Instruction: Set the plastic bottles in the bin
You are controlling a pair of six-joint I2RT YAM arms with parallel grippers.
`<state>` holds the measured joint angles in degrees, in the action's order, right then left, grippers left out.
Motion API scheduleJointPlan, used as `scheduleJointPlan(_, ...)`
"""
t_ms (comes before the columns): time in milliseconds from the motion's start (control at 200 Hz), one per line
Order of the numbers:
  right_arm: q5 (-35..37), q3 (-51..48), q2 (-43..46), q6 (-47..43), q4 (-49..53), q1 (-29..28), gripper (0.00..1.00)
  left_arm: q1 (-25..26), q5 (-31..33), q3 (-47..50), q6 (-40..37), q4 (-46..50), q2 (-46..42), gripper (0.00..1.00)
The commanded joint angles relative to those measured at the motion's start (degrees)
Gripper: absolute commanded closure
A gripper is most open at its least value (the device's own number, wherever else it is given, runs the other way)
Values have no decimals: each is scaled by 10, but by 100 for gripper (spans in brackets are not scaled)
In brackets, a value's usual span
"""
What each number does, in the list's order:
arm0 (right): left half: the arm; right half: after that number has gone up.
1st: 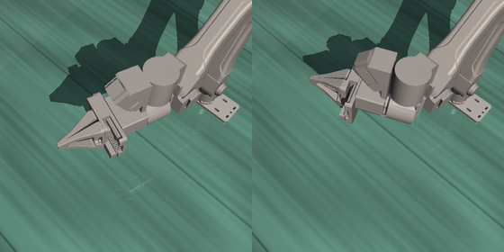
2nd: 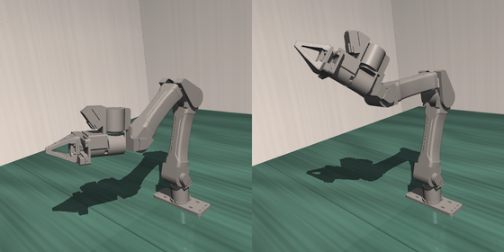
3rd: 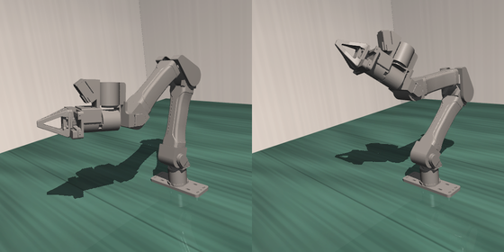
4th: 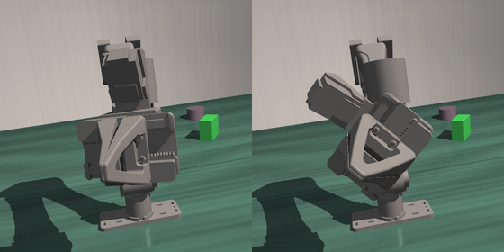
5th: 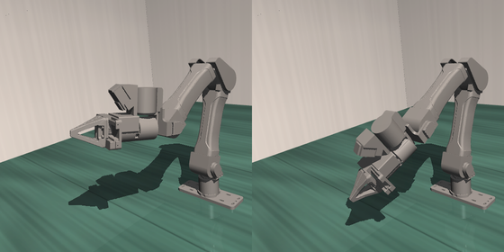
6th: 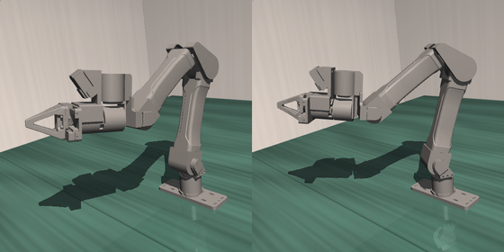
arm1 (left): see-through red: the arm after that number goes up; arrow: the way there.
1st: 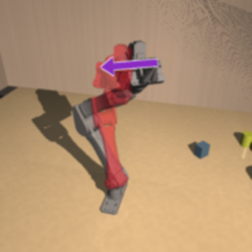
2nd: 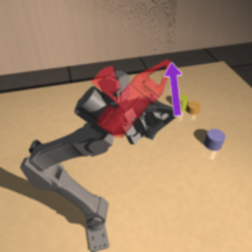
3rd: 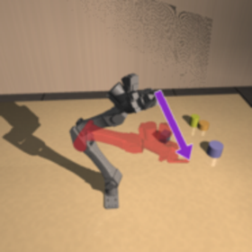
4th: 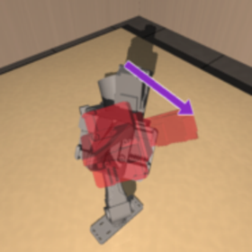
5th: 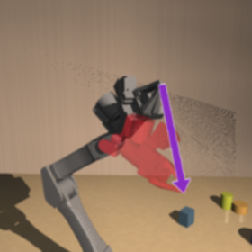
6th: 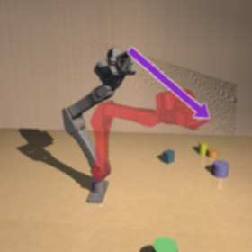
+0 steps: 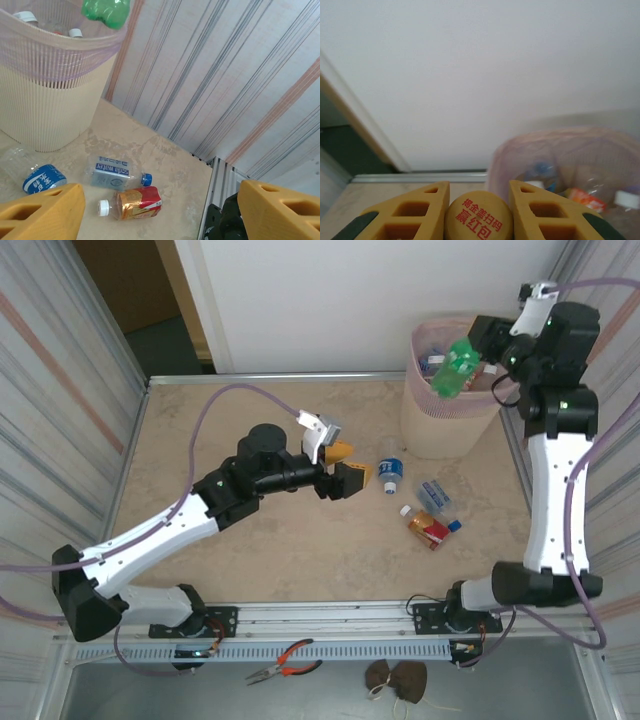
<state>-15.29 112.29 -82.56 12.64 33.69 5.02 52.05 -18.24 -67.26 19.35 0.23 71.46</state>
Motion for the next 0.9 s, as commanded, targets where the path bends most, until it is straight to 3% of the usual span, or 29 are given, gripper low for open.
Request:
scheduleJointPlan(0, 42, 62, -51, -57, 23, 28, 75, -6, 14, 14, -12, 11, -22, 20)
scheduleJointPlan(421, 107, 263, -263, -145, 142, 62, 74, -14, 12, 29, 0, 14, -27, 20)
scheduleJointPlan(646, 148, 261, -318, -166, 184, 60, 74, -15, 10, 40, 10, 7, -28, 20)
scheduleJointPlan(897, 146, 226, -360, -167, 177, 58, 72, -15, 6, 49, 19, 3, -28, 21)
